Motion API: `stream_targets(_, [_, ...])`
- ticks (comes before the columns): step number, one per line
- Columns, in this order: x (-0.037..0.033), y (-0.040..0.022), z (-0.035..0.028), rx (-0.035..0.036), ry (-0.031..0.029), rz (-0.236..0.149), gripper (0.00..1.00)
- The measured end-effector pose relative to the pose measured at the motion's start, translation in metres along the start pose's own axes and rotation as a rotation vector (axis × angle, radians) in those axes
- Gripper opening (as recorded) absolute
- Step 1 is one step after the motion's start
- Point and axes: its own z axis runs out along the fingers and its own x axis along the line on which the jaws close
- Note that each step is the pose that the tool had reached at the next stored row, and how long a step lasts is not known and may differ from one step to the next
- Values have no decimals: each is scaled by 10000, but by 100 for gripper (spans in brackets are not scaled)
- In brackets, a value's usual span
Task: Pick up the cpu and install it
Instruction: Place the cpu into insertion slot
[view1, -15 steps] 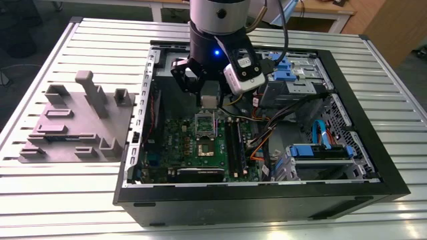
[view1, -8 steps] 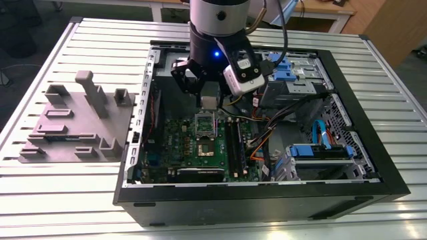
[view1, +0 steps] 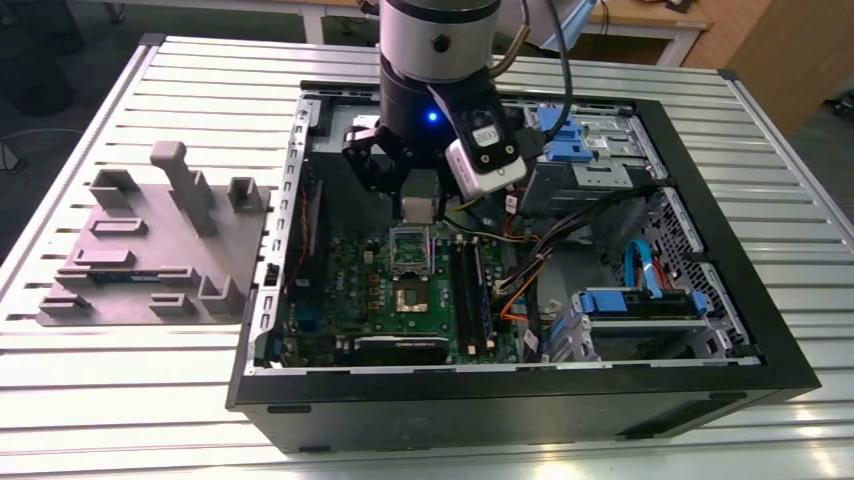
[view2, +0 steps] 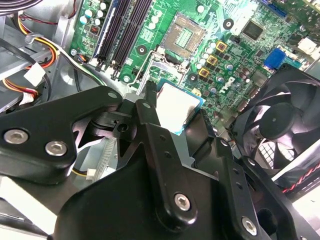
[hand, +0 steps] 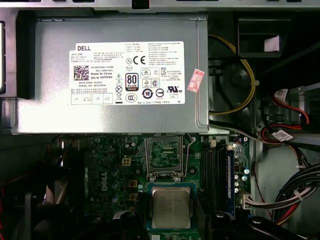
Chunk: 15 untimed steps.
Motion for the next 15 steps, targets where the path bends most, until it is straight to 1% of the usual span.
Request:
stream_targets(4, [1, -2, 5, -1, 0, 2, 47])
stream_targets(8, [-1, -13, 24, -2, -1, 0, 47])
stream_targets(15, [-9, -103, 92, -1, 1, -22, 47])
